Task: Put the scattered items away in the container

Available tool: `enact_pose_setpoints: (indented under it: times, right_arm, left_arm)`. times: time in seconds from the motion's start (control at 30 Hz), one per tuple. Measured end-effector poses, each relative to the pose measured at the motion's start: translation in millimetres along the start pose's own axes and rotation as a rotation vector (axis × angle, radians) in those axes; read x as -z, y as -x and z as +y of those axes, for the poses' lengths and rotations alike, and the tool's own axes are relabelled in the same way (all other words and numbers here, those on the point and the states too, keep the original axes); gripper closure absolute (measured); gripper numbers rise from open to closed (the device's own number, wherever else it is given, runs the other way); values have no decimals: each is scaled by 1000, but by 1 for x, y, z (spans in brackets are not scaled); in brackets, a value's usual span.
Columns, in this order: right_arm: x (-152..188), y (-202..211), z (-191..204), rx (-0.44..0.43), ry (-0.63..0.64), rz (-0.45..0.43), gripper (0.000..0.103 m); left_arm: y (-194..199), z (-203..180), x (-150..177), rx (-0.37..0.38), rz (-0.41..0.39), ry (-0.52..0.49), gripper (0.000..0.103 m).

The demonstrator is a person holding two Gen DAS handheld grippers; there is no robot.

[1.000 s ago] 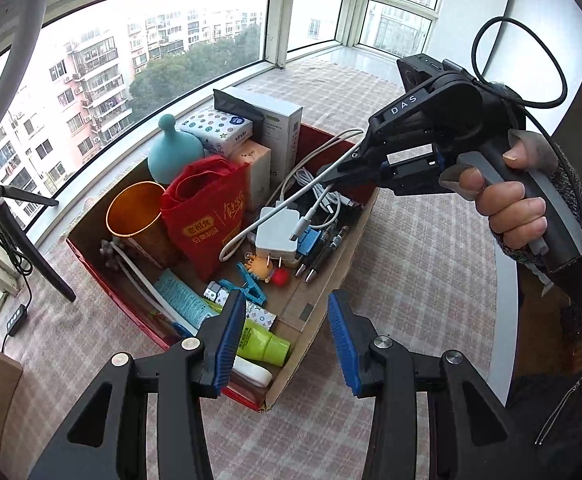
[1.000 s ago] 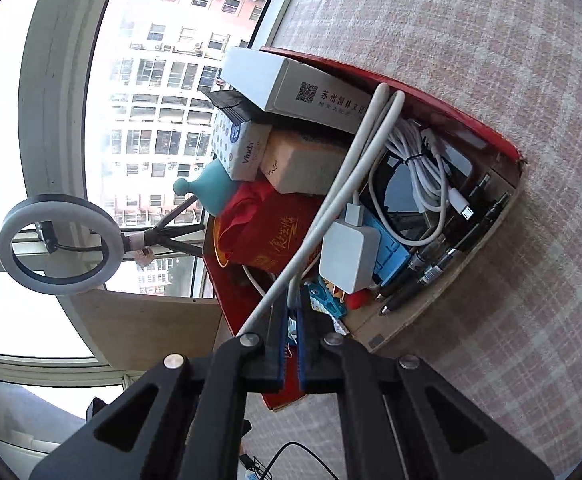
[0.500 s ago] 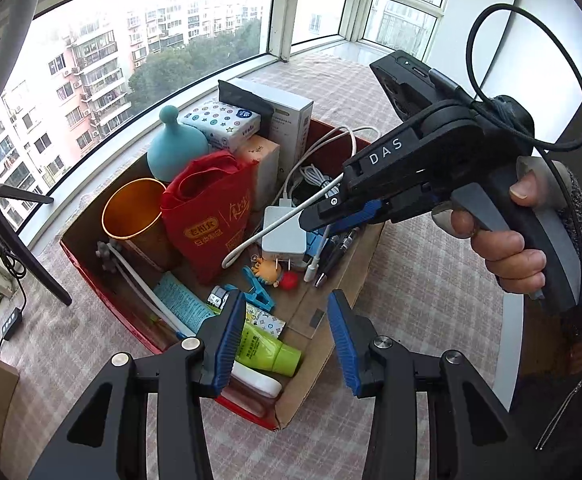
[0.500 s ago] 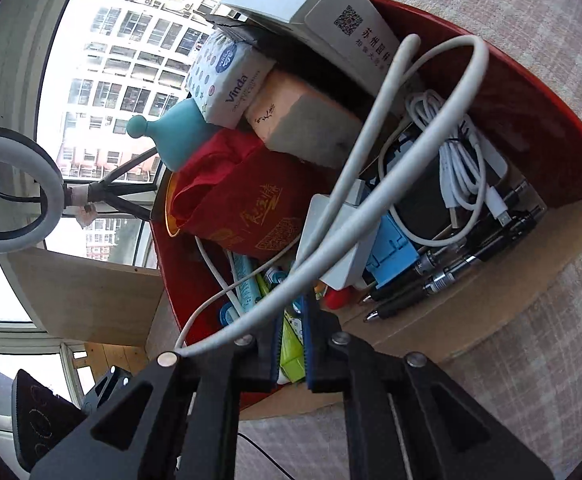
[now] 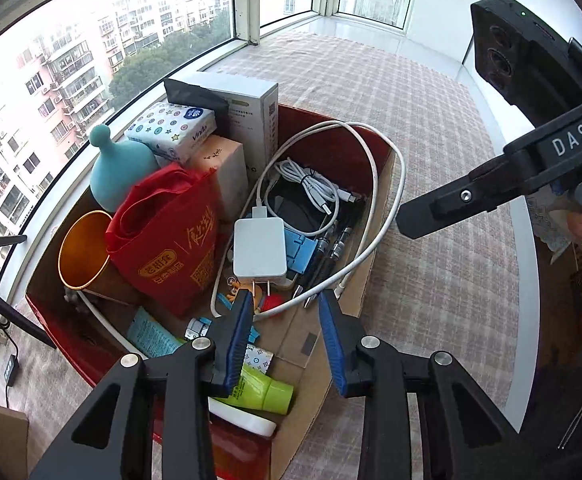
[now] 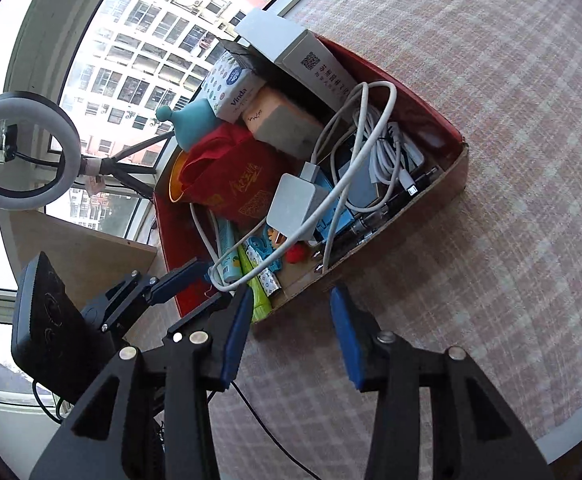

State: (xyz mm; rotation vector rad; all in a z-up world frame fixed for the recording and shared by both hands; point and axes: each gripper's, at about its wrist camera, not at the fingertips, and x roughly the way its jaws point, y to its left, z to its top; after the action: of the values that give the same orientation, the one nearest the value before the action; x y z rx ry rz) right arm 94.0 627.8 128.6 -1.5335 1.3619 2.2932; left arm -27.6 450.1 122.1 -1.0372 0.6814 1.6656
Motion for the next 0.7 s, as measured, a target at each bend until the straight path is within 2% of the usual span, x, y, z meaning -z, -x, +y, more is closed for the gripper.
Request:
enact_pose_setpoints:
  times: [0.13, 0.23, 0.3, 0.37, 0.4, 0.43, 0.47, 0.7]
  right_arm:
    - [-12, 26, -6, -21, -30, -96, 63]
    - [-32, 29, -11, 12, -44, -129, 63]
    - [-43, 22, -12, 32, -55, -116, 63]
    - [-49, 12, -11, 53, -57, -91, 71]
    - [-51, 10, -12, 67, -50, -78, 78]
    - [-52, 8, -12, 82, -42, -65, 91]
    - [-54, 5, -12, 96, -36, -57, 96]
    - [-64, -20, -11, 188, -3, -4, 99]
  left_arm:
    - [-8, -2, -1, 6, 22, -15, 72]
    - [-11, -3, -2, 12, 29, -17, 72]
    - [-12, -5, -3, 12, 36, -22, 72]
    - [-13, -5, -4, 7, 41, -26, 72]
    - [-14, -5, -5, 3, 44, -28, 72]
    - [-14, -4, -5, 0, 46, -28, 73]
    - [-15, -2, -6, 0, 48, -24, 74]
    - [-26, 5, -9, -5, 83, -24, 74]
